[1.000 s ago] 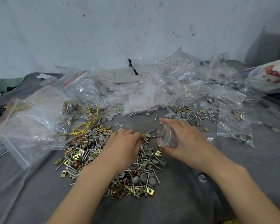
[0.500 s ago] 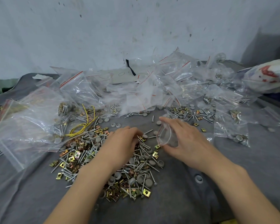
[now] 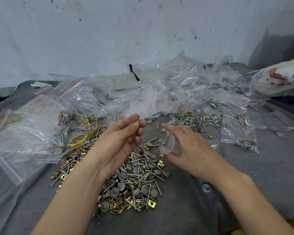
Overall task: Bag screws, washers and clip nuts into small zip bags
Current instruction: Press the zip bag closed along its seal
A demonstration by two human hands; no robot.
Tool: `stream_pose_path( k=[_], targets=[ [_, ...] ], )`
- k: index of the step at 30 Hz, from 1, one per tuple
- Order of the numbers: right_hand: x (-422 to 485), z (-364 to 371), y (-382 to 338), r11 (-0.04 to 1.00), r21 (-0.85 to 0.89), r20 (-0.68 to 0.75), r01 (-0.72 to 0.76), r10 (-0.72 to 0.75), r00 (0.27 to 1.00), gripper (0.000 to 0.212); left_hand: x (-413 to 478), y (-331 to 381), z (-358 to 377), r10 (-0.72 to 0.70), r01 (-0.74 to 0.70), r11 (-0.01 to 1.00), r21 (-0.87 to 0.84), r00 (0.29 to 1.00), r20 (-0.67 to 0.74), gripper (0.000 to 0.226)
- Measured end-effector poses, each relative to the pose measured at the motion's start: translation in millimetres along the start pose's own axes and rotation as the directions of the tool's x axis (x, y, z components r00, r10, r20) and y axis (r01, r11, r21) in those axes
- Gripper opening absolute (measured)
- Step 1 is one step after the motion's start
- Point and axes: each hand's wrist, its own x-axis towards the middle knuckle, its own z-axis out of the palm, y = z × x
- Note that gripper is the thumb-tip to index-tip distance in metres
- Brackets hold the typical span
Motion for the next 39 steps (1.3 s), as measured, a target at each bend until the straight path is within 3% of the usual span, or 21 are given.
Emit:
stream_pose_path(
  k=[3, 5, 8, 11, 15, 20, 22, 24, 27, 30, 32, 35, 39],
  targets=[
    [0.7, 1.5, -1.0, 1.0, 0.011, -0.007, -0.001, 0.001, 1.0, 0.076, 0.1, -1.5, 2.4, 0.033, -0.032, 0.996, 0.083, 0.999, -0.009, 0.032],
    [1.7, 1.6, -2.0, 1.0, 0.013, -0.008, -0.003, 0.003, 1.0, 0.078, -0.7, -4.2, 7.8, 0.083, -0.072, 0.971, 0.227, 0.996, -0.036, 0.021],
    [2.0, -0.5, -4.5, 0.999, 0.038, -0.02, -0.01, 0.011, 1.0, 0.08, -2.2, -9.0, 17.7, 0.212, -0.148, 0.843, 0.517, 0.975, -0.066, 0.016],
    [1.7, -3.3, -7.0, 0.998, 0.068, -0.045, -0.015, 0.018, 0.999, 0.078, -2.7, -12.3, 28.8, 0.28, -0.23, 0.703, 0.673, 0.959, 0.035, 0.019],
    [0.3, -7.6, -10.7, 0.995, 0.102, -0.079, -0.02, 0.028, 0.997, 0.075, -2.8, -16.4, 40.8, 0.29, -0.322, 0.589, 0.741, 0.94, 0.177, 0.027],
    [-1.1, -12.8, -11.1, 0.992, 0.123, -0.106, -0.019, 0.033, 0.994, 0.073, -3.7, -11.4, 44.6, 0.337, -0.392, 0.664, 0.636, 0.917, 0.214, 0.027],
    [-1.4, -13.1, -9.1, 0.993, 0.114, -0.114, -0.033, 0.046, 0.992, 0.072, -0.5, -7.1, 37.0, 0.371, -0.383, 0.628, 0.678, 0.912, 0.172, 0.024],
    [-2.1, -13.6, -7.9, 0.993, 0.114, -0.12, -0.036, 0.049, 0.992, 0.071, 3.8, -7.2, 23.9, 0.378, -0.313, 0.493, 0.812, 0.918, 0.124, 0.021],
    [-3.5, -13.6, -6.4, 0.991, 0.13, -0.137, -0.035, 0.053, 0.989, 0.069, 8.0, -17.7, 5.4, 0.297, -0.142, 0.14, 0.98, 0.95, 0.095, 0.021],
    [-3.9, -13.1, -4.7, 0.988, 0.146, -0.159, -0.042, 0.065, 0.985, 0.069, 12.3, -35.6, -3.0, 0.136, -0.105, -0.26, 0.96, 0.98, 0.144, 0.033],
    [-3.9, -12.3, -4.6, 0.988, 0.151, -0.17, -0.04, 0.066, 0.983, 0.069, 14.5, -41.6, -3.4, 0.097, -0.088, -0.434, 0.897, 0.985, 0.143, 0.036],
    [-3.6, -10.5, -4.1, 0.988, 0.151, -0.169, -0.041, 0.067, 0.983, 0.069, 18.5, -42.4, -2.0, 0.101, -0.028, -0.52, 0.853, 0.99, 0.094, 0.038],
    [-4.6, -7.4, -1.7, 0.992, 0.12, -0.147, -0.045, 0.062, 0.987, 0.07, 23.1, -40.2, 1.6, 0.094, 0.02, -0.529, 0.849, 0.995, 0.035, 0.033]
  ],
)
